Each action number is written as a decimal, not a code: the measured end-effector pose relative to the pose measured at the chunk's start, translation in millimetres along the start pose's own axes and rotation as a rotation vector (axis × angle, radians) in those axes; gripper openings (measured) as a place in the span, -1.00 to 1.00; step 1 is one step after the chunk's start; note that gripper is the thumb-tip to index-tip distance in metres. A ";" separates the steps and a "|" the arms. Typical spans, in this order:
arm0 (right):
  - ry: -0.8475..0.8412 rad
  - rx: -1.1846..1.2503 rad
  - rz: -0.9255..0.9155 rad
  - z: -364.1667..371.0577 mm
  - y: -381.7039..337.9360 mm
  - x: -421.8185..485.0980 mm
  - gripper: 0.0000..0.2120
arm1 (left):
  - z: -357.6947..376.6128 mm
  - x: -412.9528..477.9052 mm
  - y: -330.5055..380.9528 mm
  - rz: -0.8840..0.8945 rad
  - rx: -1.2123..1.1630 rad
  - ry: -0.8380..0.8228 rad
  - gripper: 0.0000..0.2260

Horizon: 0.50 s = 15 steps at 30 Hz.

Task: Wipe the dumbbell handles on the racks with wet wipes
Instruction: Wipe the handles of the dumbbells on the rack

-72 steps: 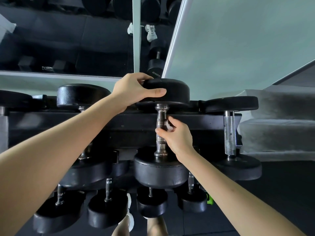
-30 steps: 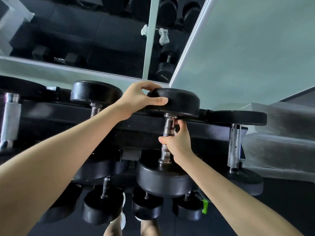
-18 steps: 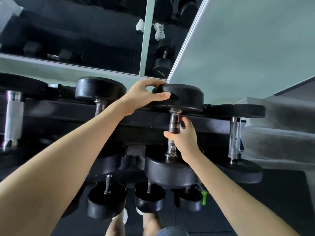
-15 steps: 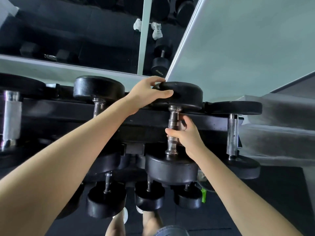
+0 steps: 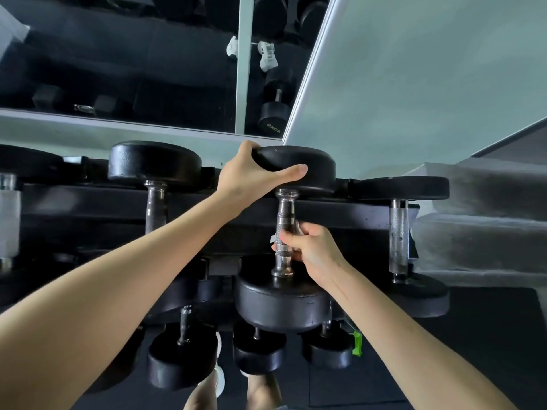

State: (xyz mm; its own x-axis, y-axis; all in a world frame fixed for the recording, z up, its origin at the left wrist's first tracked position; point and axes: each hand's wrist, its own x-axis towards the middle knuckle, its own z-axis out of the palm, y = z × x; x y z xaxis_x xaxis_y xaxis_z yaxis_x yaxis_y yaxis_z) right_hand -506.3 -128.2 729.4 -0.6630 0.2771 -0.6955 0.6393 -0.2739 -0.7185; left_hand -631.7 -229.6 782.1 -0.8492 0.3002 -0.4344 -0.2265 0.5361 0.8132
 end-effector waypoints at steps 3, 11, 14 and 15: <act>0.041 -0.041 -0.032 6.8 -1.5 -0.7 -0.96 | -3.6 2.4 -7.2 0.012 -0.058 0.001 -0.30; 0.182 -0.120 0.045 22.8 -11.1 0.1 -0.93 | -10.7 14.1 -26.0 0.031 -0.203 -0.046 -0.35; 0.234 -0.153 0.078 24.3 -11.9 3.9 -0.93 | -12.0 20.8 -30.1 0.027 -0.258 -0.113 -0.33; 0.250 -0.160 0.073 24.7 -11.3 4.0 -0.93 | -12.6 24.1 -31.1 0.028 -0.248 -0.137 -0.34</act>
State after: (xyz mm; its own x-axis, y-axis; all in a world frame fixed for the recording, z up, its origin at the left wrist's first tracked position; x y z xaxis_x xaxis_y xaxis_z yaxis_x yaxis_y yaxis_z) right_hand -525.8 -146.8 734.8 -0.5094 0.4855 -0.7105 0.7481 -0.1583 -0.6445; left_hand -651.2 -249.0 751.3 -0.7883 0.4246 -0.4453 -0.3285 0.3216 0.8881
